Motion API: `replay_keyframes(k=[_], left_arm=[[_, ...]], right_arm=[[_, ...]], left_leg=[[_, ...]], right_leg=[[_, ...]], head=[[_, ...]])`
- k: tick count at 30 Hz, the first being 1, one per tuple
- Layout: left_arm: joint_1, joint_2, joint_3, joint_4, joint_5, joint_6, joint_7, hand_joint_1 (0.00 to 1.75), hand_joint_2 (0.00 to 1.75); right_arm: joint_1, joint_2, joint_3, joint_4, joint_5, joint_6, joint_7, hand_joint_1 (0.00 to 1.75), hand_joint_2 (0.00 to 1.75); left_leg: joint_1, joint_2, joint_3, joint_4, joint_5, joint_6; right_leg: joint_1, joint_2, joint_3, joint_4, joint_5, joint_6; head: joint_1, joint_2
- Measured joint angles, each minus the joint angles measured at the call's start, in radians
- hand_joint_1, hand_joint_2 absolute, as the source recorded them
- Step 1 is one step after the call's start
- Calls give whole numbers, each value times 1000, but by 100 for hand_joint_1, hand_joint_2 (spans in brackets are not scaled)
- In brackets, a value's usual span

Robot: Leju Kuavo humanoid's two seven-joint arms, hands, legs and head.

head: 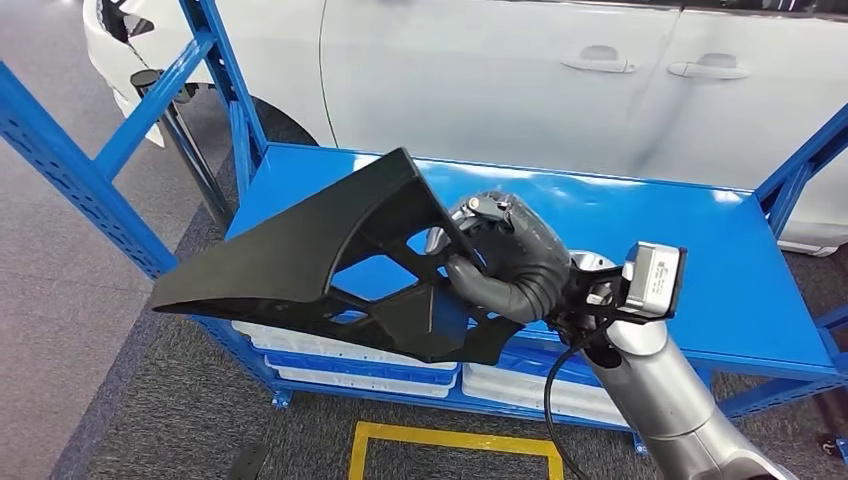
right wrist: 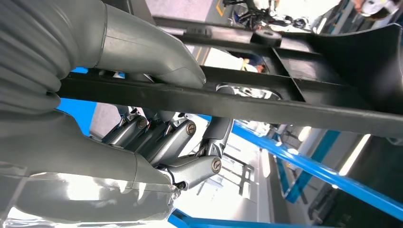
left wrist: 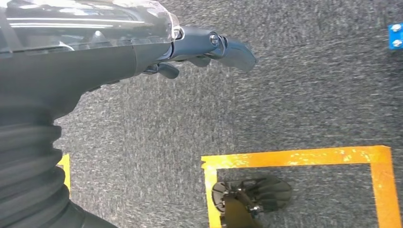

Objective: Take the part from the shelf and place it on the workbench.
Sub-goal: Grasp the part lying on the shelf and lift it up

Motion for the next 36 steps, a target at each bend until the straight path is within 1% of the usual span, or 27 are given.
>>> replay_keyframes(k=[1,3,4,5,6,7,8,9,10,11,12,13,15,16,17,19,20,21,24,25,26,27,29,30,31,34,36], left_arm=[[0,0,0,0,0,0,0,0,175],[1,-1,1,0,0,0,0,0,175],[2,-1,1,0,0,0,-1,0,175],[4,-1,1,0,0,0,-2,0,175],[5,-1,1,0,0,0,-2,0,175],[6,-1,1,0,0,0,-3,0,175],[6,-1,1,0,-1,0,-4,0,175],[6,-1,1,0,-1,0,-4,0,175],[6,-1,1,0,-2,0,-5,0,175],[6,-1,1,0,-4,0,-5,0,175],[5,-1,1,0,-5,0,-5,0,175],[4,-1,1,0,-7,0,-5,0,175],[0,-1,1,0,-10,1,-5,0,175],[-2,-1,1,0,-11,2,-6,0,175],[-4,-1,1,0,-11,2,-6,0,175],[-2,-1,1,0,-11,3,-7,0,175],[-2,-1,1,0,-11,3,-8,0,175],[-2,-1,1,0,-11,3,-8,0,175],[-1,-2,1,0,-11,3,-8,0,175],[0,-2,1,0,-11,3,-8,0,175],[1,-2,1,0,-11,3,-8,0,175],[2,-2,1,0,-11,3,-8,0,175],[2,-2,1,0,-11,3,-8,0,175],[2,-3,1,0,-11,3,-8,0,175],[1,-3,1,0,-12,3,-8,0,175],[1,-4,1,0,-12,2,-8,0,175],[1,-4,1,0,-13,2,-8,0,175]], right_arm=[[-4,0,-1,0,-1,0,0,175,175],[-8,0,-2,0,-2,1,0,175,175],[-9,0,-2,0,-2,1,1,175,175],[-10,1,-2,0,-2,1,1,175,175],[-10,1,-2,0,-3,1,1,175,175],[-10,2,-2,0,-3,1,2,175,175],[-8,2,-2,0,-4,1,2,175,175],[-6,2,-2,0,-4,1,2,175,175],[-3,2,-2,0,-4,1,2,175,175],[-1,2,-2,0,-5,1,2,175,175],[1,2,-2,0,-5,0,2,175,175],[2,2,-2,0,-5,0,2,175,175],[4,2,-5,-3,-3,-2,2,175,175],[4,2,-7,-4,-2,-2,2,175,175],[5,2,-9,-6,-1,-2,2,175,175],[8,2,-12,-6,0,-3,2,175,175],[10,2,-14,-6,0,-3,2,175,175],[12,2,-16,-6,1,-3,2,175,175],[21,2,-20,-6,2,-5,1,175,175],[26,2,-20,-6,2,-5,1,175,175],[30,2,-21,-6,2,-6,1,175,175],[32,2,-21,-6,2,-6,1,175,175],[33,2,-23,-6,3,-6,1,175,175],[32,2,-25,-7,5,-6,1,175,175],[32,2,-26,-8,6,-7,0,175,175],[33,2,-27,-10,12,-11,-2,175,175],[32,3,-28,-11,16,-13,-2,175,175]], left_leg=[[0,0,-2,-2,8,-6],[0,0,-3,-11,27,-19],[1,-1,-6,-12,28,-25],[1,-1,-14,-3,13,-31],[2,-1,-28,26,-23,-36],[3,0,-45,77,-76,-40],[4,1,-64,147,-132,-44],[4,1,-78,219,-171,-47],[4,1,-81,273,-187,-50],[4,1,-69,297,-179,-50],[4,1,-38,282,-157,-49],[4,1,12,230,-137,-45],[1,0,130,81,-141,-34],[-2,0,167,25,-154,-28],[-4,0,185,-7,-164,-22],[-5,1,182,-20,-157,-9],[-3,3,178,-22,-148,-1],[-2,5,172,-24,-138,5],[-1,8,143,-24,-113,13],[-1,8,133,-23,-106,12],[-1,8,125,-22,-100,11],[-1,8,118,-20,-96,9],[-2,7,110,-18,-89,5],[-3,7,107,-15,-87,1],[-5,8,104,-14,-85,-3],[-6,8,97,-12,-78,-19],[-5,7,83,18,-104,-29]], right_leg=[[4,1,16,-31,3,-4],[8,1,9,-40,16,-15],[6,0,3,-44,25,-22],[3,-2,-6,-46,37,-29],[0,-4,-18,-49,51,-36],[-1,-5,-31,-50,63,-40],[0,-6,-45,-49,74,-43],[0,-6,-61,-48,86,-44],[1,-7,-76,-46,97,-44],[2,-7,-92,-44,108,-43],[2,-7,-108,-41,118,-41],[3,-6,-122,-38,127,-38],[6,-6,-142,-33,142,-31],[7,-6,-146,-31,149,-26],[7,-7,-149,-32,156,-20],[5,-7,-151,-33,168,-7],[3,-6,-157,-23,159,-1],[1,-4,-171,7,134,4],[-3,-2,-244,201,13,16],[-4,-3,-257,251,-9,18],[-5,-3,-249,264,-12,19],[-6,-3,-220,232,2,18],[-6,-3,-121,87,47,10],[-3,-3,-82,22,63,4],[-1,-2,-60,-19,69,-1],[2,-3,-58,-38,78,-17],[-3,-6,-60,-45,88,-31]], head=[[0,0],[1,0],[1,0],[1,0],[1,0],[1,0],[1,0],[1,0],[1,0],[1,0],[1,0],[1,0],[1,0],[1,0],[1,0],[1,0],[1,0],[1,0],[1,0],[1,0],[1,0],[1,0],[1,0],[1,0],[0,0],[0,0],[0,0]])
